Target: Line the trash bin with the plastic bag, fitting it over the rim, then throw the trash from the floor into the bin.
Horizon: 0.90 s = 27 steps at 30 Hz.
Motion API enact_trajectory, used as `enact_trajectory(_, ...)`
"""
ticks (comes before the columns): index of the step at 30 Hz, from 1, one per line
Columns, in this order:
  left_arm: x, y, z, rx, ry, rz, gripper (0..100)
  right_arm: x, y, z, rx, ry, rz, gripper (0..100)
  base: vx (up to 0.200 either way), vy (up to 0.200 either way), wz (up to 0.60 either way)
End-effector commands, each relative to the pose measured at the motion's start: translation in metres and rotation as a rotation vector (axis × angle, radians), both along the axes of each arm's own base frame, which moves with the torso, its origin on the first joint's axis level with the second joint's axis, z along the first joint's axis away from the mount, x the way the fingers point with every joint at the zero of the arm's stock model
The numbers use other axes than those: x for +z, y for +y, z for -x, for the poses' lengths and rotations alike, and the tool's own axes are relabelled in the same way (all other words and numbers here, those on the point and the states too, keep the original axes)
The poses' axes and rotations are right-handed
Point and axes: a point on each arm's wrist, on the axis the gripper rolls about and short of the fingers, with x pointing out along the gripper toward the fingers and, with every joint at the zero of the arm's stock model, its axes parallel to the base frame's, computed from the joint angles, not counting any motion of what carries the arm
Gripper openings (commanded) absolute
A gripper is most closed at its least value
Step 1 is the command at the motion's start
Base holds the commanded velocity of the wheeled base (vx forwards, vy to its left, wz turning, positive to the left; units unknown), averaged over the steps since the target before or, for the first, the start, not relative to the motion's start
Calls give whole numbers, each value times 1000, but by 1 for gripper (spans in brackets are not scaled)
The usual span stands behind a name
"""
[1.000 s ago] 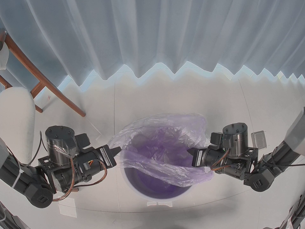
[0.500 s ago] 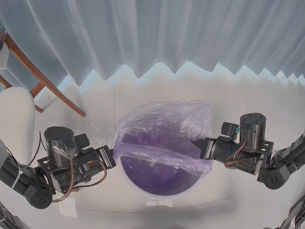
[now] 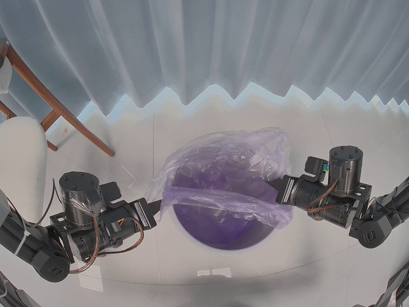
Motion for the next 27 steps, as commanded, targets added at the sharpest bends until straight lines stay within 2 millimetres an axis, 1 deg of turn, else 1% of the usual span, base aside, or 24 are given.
enact_trajectory(1, -3, 1, 2, -8, 11, -1, 100, 2, -3, -2, -17, -4, -5, 0, 0, 0, 0)
enact_trajectory(3, -3, 3, 3, -5, 14, 1, 100, 3, -5, -4, -25, -7, -7, 0, 0, 0, 0)
enact_trajectory(4, 3, 6, 2, -1, -10, 18, 100, 6, -11, -8, -51, -15, -13, 0, 0, 0, 0)
enact_trajectory(6, 13, 13, 4, 15, -44, 39, 100, 7, -14, -11, -66, -18, -20, 0, 0, 0, 0)
enact_trajectory(8, 35, 23, 13, 13, -104, 84, 100, 6, -19, -15, -86, -11, -27, 0, 0, 0, 0)
enact_trajectory(10, 47, 30, 25, -13, -115, 99, 100, 4, -22, -17, -102, -4, -32, 0, 0, 0, 0)
enact_trajectory(11, 54, 35, 35, -24, -113, 101, 100, 4, -23, -18, -107, -1, -37, 0, 0, 0, 0)
enact_trajectory(12, 56, 36, 38, -25, -114, 102, 100, 5, -23, -18, -109, -3, -40, 0, 0, 0, 0)
enact_trajectory(13, 61, 41, 52, -45, -95, 96, 100, 6, -24, -18, -114, 0, -50, 0, 0, 0, 0)
enact_trajectory(14, 65, 46, 61, -60, -75, 91, 100, 7, -25, -17, -118, 1, -58, 0, 0, 0, 0)
enact_trajectory(15, 67, 49, 67, -70, -62, 91, 100, 8, -26, -16, -118, 0, -62, 0, 0, 0, 0)
enact_trajectory(16, 67, 49, 67, -70, -62, 91, 100, 8, -26, -16, -118, 0, -62, 0, 0, 0, 0)
enact_trajectory(17, 72, 59, 84, -89, -28, 115, 100, 11, -26, -11, -112, -9, -67, 0, 0, 0, 0)
enact_trajectory(18, 78, 62, 91, -103, -33, 147, 100, 10, -26, -9, -109, -7, -68, 0, 0, 0, 0)
enact_trajectory(19, 83, 65, 98, -112, -45, 183, 100, 9, -26, -6, -106, -1, -65, 0, 0, 0, 0)
enact_trajectory(21, 84, 66, 98, -113, -48, 189, 100, 9, -26, -6, -106, 0, -64, 0, 0, 0, 0)
enact_trajectory(22, 98, 74, 116, -123, -90, 306, 100, 7, -25, -3, -98, -3, -67, 0, 0, 0, 0)
enact_trajectory(23, 102, 75, 120, -137, -103, 340, 100, 7, -24, -4, -94, -8, -71, 0, 0, 0, 0)
enact_trajectory(25, 104, 76, 125, -171, -79, 450, 100, 4, -19, -3, -79, -13, -74, 0, 0, 0, 0)
enact_trajectory(26, 103, 76, 125, -174, -72, 459, 100, 3, -18, -3, -77, -13, -74, 0, 0, 0, 0)
enact_trajectory(27, 99, 75, 130, -218, 9, 565, 100, -2, -14, -2, -66, -2, -65, 0, 0, 0, 0)
